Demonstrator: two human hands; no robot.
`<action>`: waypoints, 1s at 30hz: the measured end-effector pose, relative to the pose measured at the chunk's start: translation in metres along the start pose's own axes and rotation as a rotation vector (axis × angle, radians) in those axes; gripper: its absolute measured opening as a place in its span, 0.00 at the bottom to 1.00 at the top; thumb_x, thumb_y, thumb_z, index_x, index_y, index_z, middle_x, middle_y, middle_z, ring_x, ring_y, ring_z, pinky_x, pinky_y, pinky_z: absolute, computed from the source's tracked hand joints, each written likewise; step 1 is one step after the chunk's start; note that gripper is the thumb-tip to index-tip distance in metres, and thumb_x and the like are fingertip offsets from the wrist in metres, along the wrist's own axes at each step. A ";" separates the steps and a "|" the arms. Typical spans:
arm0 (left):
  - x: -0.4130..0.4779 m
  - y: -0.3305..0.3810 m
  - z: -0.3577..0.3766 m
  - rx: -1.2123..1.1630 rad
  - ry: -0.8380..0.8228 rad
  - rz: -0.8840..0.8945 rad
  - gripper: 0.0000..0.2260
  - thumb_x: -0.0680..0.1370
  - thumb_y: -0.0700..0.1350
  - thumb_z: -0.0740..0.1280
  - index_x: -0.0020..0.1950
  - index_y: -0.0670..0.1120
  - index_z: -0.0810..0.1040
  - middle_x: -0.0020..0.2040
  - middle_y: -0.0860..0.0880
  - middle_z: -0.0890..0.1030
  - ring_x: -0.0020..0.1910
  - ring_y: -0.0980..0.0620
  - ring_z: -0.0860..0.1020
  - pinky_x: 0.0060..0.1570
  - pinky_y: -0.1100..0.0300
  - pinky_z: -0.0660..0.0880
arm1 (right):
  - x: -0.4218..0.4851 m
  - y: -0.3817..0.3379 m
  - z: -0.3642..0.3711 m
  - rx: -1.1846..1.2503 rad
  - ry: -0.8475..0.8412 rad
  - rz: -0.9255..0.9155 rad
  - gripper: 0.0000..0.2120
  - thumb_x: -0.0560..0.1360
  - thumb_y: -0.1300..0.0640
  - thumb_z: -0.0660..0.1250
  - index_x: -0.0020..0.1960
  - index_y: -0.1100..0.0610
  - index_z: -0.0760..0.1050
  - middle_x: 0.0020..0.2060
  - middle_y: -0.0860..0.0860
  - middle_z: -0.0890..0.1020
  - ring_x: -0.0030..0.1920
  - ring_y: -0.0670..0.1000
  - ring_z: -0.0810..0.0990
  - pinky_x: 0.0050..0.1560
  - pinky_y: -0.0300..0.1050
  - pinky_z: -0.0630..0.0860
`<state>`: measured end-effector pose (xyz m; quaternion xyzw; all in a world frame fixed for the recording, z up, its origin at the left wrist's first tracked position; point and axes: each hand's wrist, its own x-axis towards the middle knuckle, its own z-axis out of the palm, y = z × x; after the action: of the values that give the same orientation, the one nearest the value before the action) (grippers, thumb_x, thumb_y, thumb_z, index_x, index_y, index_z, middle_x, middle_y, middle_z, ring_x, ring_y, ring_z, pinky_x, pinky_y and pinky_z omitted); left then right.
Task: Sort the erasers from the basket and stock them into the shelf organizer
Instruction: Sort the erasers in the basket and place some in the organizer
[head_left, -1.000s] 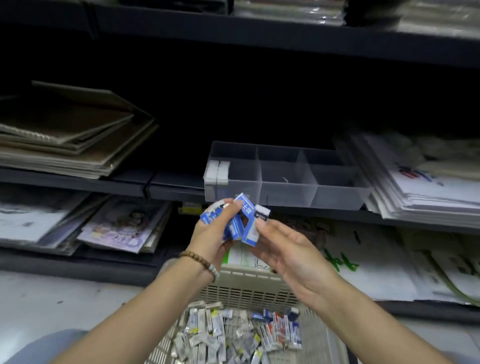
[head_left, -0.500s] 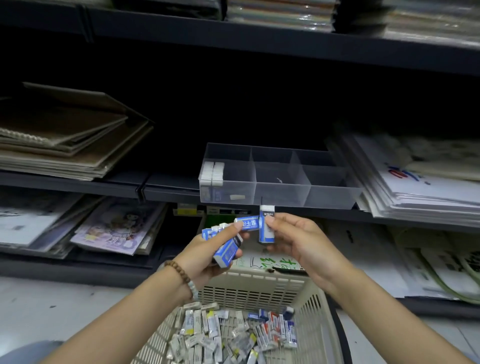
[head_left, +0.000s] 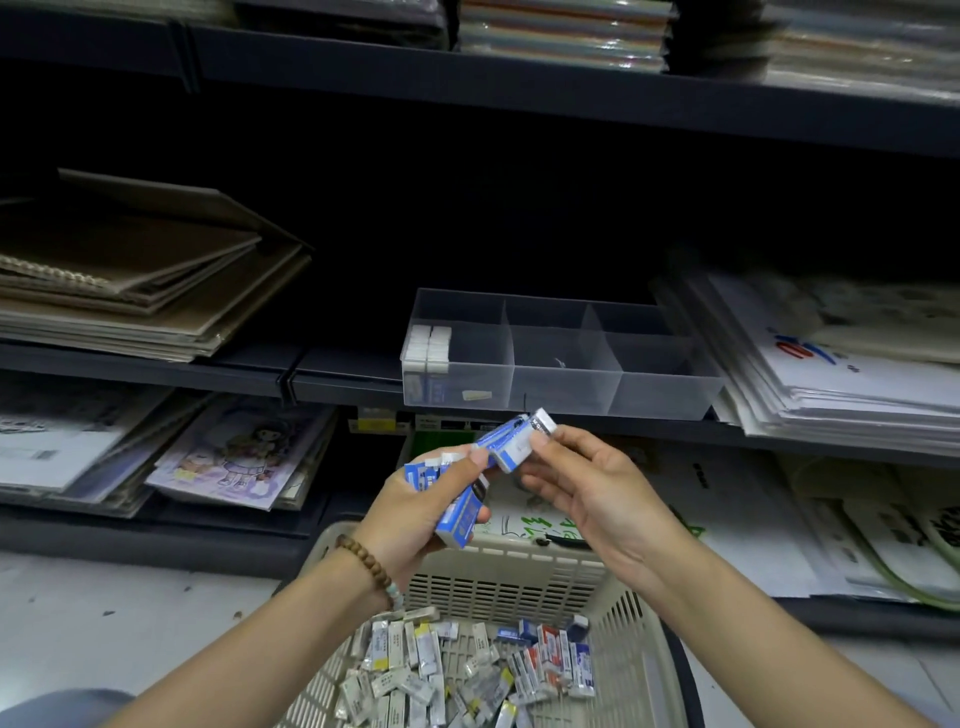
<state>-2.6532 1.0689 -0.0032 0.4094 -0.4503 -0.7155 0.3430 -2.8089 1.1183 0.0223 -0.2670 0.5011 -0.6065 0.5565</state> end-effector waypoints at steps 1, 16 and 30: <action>0.000 0.000 0.000 0.001 -0.008 0.005 0.24 0.60 0.57 0.73 0.52 0.48 0.81 0.32 0.54 0.81 0.29 0.54 0.80 0.25 0.65 0.72 | 0.000 0.000 0.000 0.008 0.012 -0.002 0.11 0.73 0.62 0.68 0.54 0.62 0.73 0.40 0.55 0.85 0.39 0.48 0.84 0.38 0.36 0.79; 0.005 0.005 -0.006 0.127 -0.053 0.049 0.25 0.56 0.59 0.74 0.49 0.51 0.81 0.34 0.51 0.84 0.31 0.53 0.82 0.28 0.64 0.76 | 0.002 -0.010 -0.001 0.017 -0.100 0.111 0.13 0.72 0.64 0.68 0.56 0.62 0.76 0.44 0.56 0.85 0.40 0.47 0.84 0.39 0.35 0.80; 0.033 0.061 -0.037 0.032 0.124 0.365 0.22 0.58 0.59 0.73 0.49 0.53 0.81 0.40 0.52 0.85 0.33 0.53 0.83 0.30 0.64 0.77 | 0.058 -0.086 0.046 -0.337 -0.236 -0.090 0.10 0.77 0.61 0.64 0.56 0.62 0.78 0.49 0.56 0.83 0.45 0.47 0.84 0.47 0.34 0.80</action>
<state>-2.6271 1.0052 0.0345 0.3696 -0.5062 -0.6078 0.4876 -2.8167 1.0389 0.1028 -0.4477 0.5142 -0.5031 0.5311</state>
